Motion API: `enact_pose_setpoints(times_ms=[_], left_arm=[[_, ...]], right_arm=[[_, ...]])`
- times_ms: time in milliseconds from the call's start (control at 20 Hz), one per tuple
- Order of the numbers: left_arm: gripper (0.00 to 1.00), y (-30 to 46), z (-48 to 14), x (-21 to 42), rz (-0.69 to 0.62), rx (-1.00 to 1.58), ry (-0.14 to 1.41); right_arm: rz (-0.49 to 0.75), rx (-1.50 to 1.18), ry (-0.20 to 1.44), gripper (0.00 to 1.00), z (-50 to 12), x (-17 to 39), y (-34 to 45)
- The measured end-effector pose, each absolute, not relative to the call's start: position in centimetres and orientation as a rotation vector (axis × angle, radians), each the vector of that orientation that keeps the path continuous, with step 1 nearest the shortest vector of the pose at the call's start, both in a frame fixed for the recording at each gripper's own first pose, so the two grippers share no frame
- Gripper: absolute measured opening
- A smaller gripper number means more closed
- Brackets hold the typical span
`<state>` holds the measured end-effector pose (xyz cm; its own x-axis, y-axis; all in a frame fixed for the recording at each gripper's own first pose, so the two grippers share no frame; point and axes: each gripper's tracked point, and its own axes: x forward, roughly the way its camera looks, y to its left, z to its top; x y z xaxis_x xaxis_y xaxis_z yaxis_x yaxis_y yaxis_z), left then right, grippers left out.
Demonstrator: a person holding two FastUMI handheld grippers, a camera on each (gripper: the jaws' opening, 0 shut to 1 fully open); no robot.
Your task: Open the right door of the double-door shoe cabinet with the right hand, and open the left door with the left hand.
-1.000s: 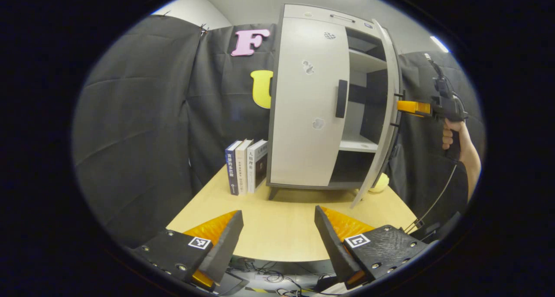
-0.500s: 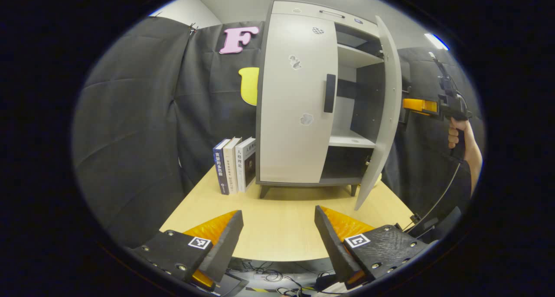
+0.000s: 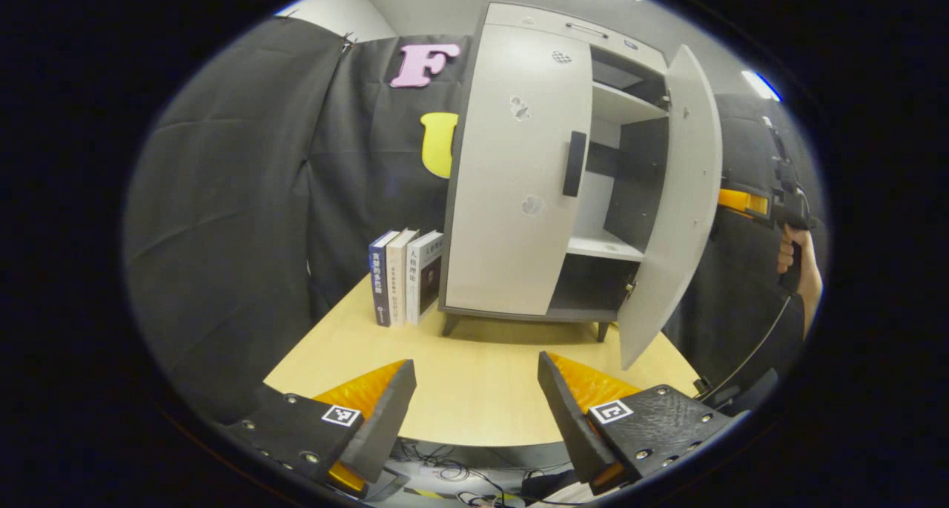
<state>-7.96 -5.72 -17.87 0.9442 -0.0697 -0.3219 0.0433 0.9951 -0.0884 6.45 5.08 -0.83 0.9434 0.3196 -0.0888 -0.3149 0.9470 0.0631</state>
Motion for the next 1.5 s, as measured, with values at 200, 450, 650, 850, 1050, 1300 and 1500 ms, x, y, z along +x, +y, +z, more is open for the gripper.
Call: enact_pose_setpoints(times_ms=[200, 450, 650, 850, 1050, 1300, 1500], left_arm=[[0.96, -5.8, -17.4, -8.3, -0.064, -0.126, 0.323], [0.95, -6.0, -17.6, -7.9, -0.068, -0.113, 0.329], [0.96, -6.8, -17.6, -7.4, -0.081, -0.108, 0.327], [0.95, -7.5, -17.9, -6.8, -0.103, -0.108, 0.336], [0.96, -9.0, -17.2, -5.5, -0.143, -0.129, 0.329], [0.96, -9.3, -15.2, -3.4, -0.167, -0.119, 0.293], [0.96, -9.6, -12.5, -1.0, -0.185, -0.146, 0.244]], right_arm=[[0.332, 0.033, 0.094, 0.04, -0.8, 6.6, 4.7], [0.315, 0.033, 0.092, 0.03, -0.7, 6.7, 3.9], [0.254, 0.007, 0.087, 0.02, -0.7, 7.3, 2.3], [0.305, 0.113, 0.103, 0.02, -0.8, 6.8, 3.5], [0.288, 0.184, 0.085, 0.02, 0.1, 7.1, 4.2], [0.275, 0.143, 0.094, 0.03, -0.3, 6.8, 3.3], [0.261, 0.119, 0.104, 0.02, -0.7, 6.2, 2.9]])
